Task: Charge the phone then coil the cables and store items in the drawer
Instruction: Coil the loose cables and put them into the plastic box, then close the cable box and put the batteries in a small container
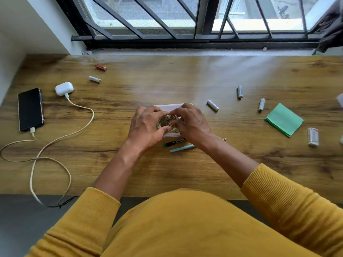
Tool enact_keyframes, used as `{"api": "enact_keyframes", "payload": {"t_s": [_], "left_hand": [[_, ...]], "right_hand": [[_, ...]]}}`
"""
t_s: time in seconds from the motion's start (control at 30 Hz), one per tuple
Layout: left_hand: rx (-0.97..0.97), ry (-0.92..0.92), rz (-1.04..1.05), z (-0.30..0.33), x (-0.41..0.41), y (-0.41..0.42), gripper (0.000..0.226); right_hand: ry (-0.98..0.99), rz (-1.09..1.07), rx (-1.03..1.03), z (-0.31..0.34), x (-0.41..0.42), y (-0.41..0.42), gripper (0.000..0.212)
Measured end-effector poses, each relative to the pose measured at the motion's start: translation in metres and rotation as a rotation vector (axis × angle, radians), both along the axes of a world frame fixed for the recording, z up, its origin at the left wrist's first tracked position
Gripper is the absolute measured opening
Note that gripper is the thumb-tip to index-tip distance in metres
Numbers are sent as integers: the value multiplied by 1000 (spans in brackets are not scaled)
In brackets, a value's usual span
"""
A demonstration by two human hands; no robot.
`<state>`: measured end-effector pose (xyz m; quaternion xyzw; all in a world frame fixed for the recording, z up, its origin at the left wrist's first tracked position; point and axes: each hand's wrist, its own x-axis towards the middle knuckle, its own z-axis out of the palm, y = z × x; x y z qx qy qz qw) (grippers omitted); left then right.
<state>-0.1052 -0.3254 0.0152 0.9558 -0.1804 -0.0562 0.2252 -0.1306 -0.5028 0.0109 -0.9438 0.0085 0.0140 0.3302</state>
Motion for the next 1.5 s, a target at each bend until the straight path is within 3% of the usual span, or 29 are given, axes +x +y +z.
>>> {"api": "enact_keyframes", "payload": {"t_s": [0.13,0.33,0.77,1.23,1.5], "left_hand": [[-112,73,24,3,0,1,65],[-239,80,62,6,-2,2,57],[-378,-99,13,28,0,-31,35],[-399,-112,-237,42,-11,-176,31],[-428,-61,-391,35,-29,-293,28]], "right_hand": [[-4,-29,65,4,-3,-1,28],[-96,-68,145,11,-8,-2,25],[-240,-155,221,17,-9,-25,18],[-374,-447,115,37,-57,-166,14],[-313,-694,53,42,-104,-279,17]]}}
